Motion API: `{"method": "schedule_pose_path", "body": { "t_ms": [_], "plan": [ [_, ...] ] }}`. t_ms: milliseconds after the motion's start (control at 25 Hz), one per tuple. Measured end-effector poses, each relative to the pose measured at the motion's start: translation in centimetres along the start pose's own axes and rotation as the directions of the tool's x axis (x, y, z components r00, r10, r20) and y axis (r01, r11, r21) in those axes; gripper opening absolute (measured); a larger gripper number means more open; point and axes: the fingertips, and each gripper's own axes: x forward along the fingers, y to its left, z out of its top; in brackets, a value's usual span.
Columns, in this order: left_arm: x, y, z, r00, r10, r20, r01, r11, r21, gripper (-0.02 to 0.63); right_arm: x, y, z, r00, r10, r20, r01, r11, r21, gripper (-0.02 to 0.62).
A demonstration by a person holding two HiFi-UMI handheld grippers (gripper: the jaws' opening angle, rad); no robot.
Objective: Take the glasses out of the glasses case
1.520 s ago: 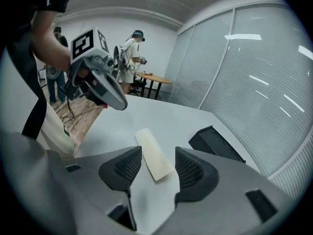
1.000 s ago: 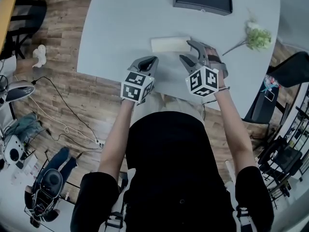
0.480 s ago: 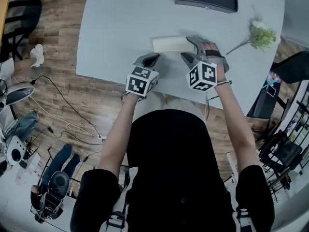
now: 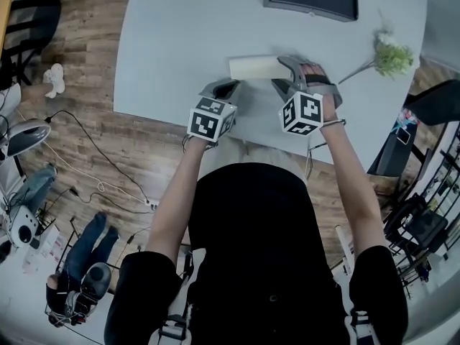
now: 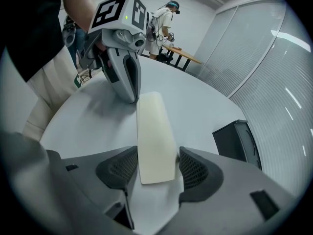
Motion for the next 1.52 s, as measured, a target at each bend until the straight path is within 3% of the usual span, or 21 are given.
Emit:
{"method": "schedule_pose_path", "body": {
  "t_ms": [800, 1520],
  "plan": [
    [0.13, 0.10, 0.09, 0.999, -0.049, 0.001, 0.049, 0.999, -0.023, 0.023, 0.04, -0.10, 0.02, 0.996, 0.086, 0.009, -0.086, 0.996, -0.014, 0.275],
    [0.06, 0.18, -0.06, 0.999, -0.040, 0.008, 0.040, 0.999, -0.029, 0.023, -0.14, -0.33, 0.29, 0.987, 0.157, 0.021, -0.157, 0.987, 0.021, 0.278]
  ]
}}
